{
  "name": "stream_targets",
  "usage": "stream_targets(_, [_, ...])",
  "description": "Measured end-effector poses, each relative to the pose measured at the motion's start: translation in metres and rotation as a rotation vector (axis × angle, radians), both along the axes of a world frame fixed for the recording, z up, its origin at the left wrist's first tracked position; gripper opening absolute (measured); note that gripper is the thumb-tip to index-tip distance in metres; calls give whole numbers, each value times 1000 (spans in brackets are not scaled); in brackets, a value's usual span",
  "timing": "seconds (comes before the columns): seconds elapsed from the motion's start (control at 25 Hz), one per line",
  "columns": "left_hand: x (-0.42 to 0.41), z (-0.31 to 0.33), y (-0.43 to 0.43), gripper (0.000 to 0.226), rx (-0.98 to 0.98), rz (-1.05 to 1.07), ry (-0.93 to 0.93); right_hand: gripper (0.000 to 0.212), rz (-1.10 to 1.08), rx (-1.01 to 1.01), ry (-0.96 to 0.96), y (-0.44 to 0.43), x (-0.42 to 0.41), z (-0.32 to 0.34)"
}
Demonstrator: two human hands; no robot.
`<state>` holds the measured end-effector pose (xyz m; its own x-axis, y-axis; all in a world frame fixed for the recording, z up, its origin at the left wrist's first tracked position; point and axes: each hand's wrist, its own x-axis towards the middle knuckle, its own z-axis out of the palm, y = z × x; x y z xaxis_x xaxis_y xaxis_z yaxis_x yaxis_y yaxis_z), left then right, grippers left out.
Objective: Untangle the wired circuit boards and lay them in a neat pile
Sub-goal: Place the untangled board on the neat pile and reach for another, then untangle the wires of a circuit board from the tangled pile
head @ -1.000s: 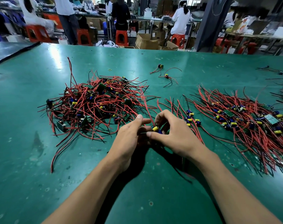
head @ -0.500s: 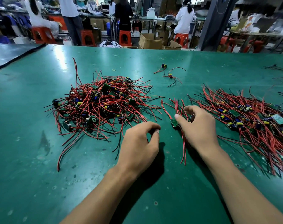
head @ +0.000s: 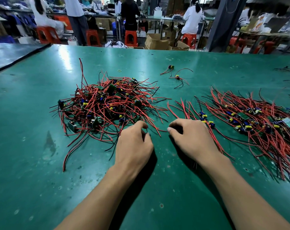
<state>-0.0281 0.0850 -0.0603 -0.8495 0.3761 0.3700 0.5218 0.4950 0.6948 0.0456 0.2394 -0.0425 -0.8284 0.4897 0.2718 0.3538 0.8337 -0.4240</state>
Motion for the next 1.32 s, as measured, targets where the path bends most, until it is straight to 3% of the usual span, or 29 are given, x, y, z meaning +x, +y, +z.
stream_targets(0.2, [22, 5, 7, 4, 253, -171, 135, 23, 133, 23, -41, -7, -4, -2])
stream_targets(0.28, [37, 7, 11, 8, 326, -286, 193, 39, 252, -1, -144, -9, -3, 2])
stream_targets(0.36, [47, 7, 15, 6, 366, -364, 230, 48, 343, -64, -120, -11, 0, 0])
stream_targets(0.4, [50, 6, 16, 5, 369, -377, 251, 43, 347, -99, -59, -10, 3, -6])
stream_targets(0.52, [44, 7, 14, 5, 324, -311, 295, 26, 283, -272, 38, -14, 6, -17])
stream_targets(0.64, [20, 11, 4, 12, 272, -61, 255, 23, 308, -63, -43, -19, -6, -21])
stream_targets(0.76, [-5, 5, -7, 21, 1, 127, 61, 25, 227, -103, 14, -20, -10, -21])
stream_targets(0.88, [-8, 0, -9, 29, -240, 155, -7, 24, 173, -126, 26, -19, -7, -25])
stream_targets(1.32, [-17, 6, -9, 11, -157, 145, -11, 19, 123, -166, 48, -15, -9, -21])
